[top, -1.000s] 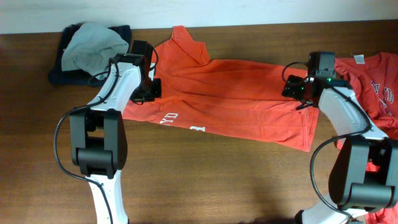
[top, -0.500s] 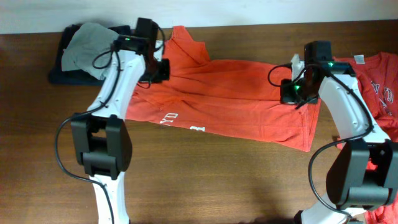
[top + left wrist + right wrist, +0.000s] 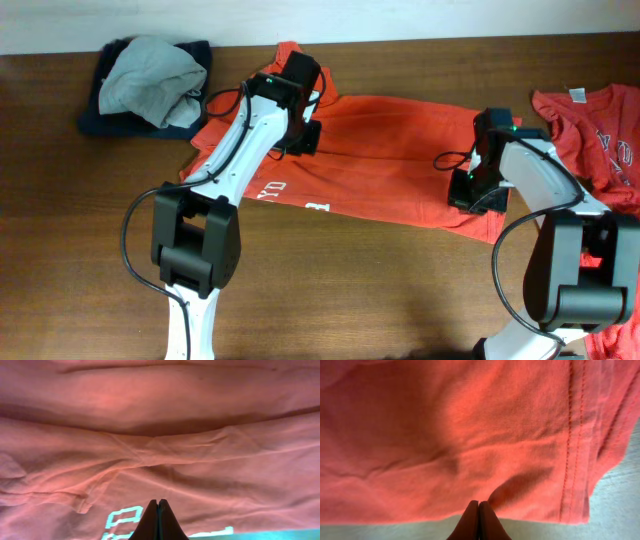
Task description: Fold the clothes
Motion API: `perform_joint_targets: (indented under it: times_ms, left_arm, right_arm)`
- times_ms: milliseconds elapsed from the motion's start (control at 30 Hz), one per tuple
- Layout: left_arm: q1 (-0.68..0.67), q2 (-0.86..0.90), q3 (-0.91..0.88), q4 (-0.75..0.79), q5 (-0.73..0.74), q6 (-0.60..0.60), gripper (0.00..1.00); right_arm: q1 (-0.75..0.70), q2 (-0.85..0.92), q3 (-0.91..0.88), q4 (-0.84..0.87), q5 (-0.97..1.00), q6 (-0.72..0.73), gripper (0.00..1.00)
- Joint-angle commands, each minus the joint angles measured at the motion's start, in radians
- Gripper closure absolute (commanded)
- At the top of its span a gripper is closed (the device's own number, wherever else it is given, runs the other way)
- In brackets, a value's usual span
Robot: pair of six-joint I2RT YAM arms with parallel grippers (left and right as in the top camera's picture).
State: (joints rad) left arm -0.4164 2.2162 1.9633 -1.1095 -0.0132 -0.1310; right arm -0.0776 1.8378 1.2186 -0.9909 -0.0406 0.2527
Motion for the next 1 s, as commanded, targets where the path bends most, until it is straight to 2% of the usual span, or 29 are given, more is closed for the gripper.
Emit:
perform_joint_targets:
  times_ms: [0, 200, 667, 967]
  left_arm:
    - [0.002, -0.004, -0.047, 0.011, -0.055, -0.003, 0.99]
    - [-0.002, 0.006, -0.131, 0.079, -0.05, -0.003, 0.99]
    - [-0.003, 0.115, -0.134, 0.16, 0.024, -0.002, 0.99]
    - [-0.002, 0.116, -0.134, 0.354, 0.014, -0.002, 0.99]
  right_arm:
    - [-0.003, 0.011, -0.048, 0.032, 0.027, 0.022, 0.96]
    - [-0.003, 0.011, -0.061, 0.058, 0.027, 0.023, 0.96]
    - [-0.003, 0.011, -0.062, 0.064, 0.027, 0.023, 0.96]
    - [-0.003, 0.011, -0.062, 0.064, 0.027, 0.022, 0.96]
